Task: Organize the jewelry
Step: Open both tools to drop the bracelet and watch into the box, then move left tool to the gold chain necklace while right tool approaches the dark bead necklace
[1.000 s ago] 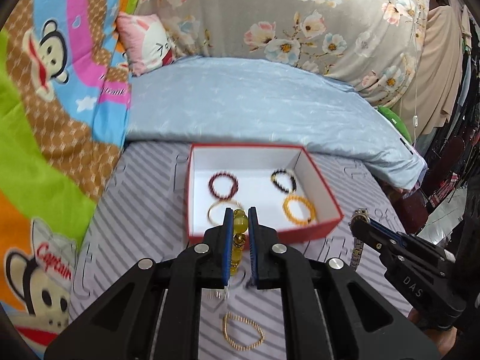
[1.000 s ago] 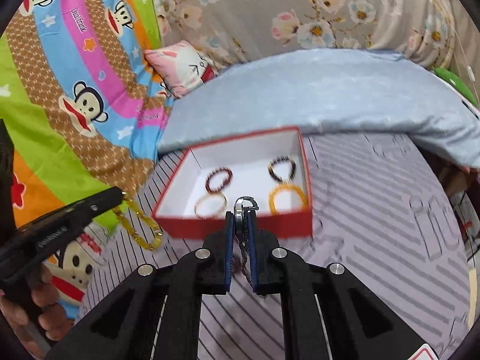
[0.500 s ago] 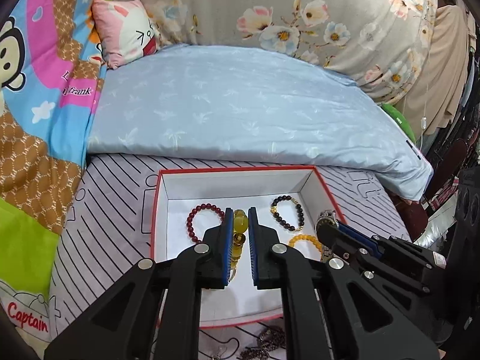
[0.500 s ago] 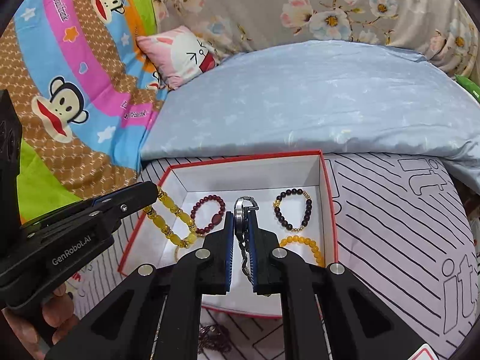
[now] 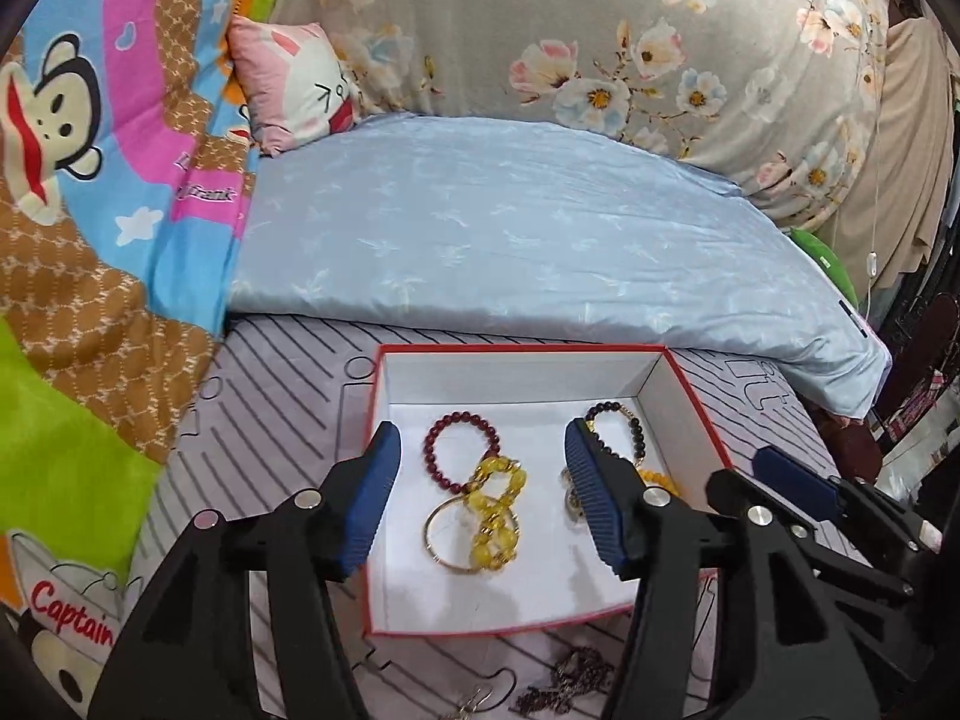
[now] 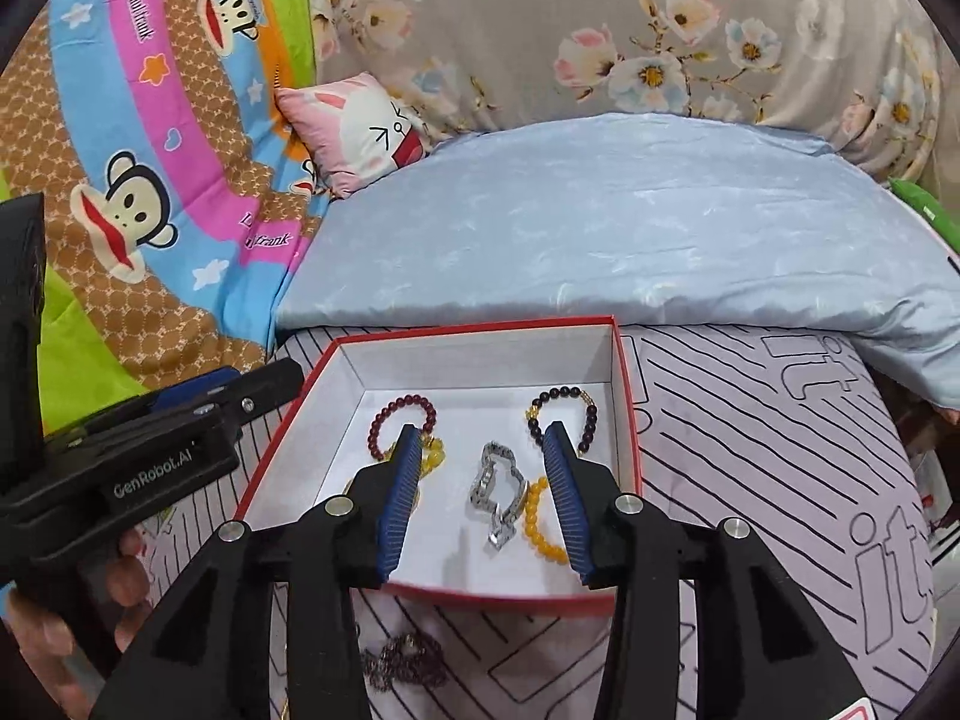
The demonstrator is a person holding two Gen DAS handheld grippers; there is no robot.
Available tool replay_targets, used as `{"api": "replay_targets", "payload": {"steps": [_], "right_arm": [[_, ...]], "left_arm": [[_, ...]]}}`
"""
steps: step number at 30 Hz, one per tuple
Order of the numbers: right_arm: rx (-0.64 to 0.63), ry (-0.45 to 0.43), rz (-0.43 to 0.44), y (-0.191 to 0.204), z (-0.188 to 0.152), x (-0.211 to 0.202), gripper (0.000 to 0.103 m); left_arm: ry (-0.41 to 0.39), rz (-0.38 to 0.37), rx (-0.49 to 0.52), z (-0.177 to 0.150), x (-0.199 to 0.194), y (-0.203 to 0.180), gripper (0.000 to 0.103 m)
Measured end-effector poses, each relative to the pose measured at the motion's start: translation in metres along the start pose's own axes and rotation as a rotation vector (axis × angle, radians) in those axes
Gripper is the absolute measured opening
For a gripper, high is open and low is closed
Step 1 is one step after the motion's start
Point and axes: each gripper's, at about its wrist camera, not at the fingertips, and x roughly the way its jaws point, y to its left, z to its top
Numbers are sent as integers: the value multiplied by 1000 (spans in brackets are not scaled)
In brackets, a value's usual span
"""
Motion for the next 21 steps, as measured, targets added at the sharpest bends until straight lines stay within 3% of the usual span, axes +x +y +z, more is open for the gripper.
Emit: {"api": "replay_targets", "payload": {"steps": [8, 21], "right_arm": [[-8, 5, -17, 7, -49, -48, 42], [45, 155, -29, 2, -169, -84, 43]], "left_arm": [[10, 53, -6, -43, -43, 9, 58], [118, 138, -43, -159, -71, 20, 59]]}}
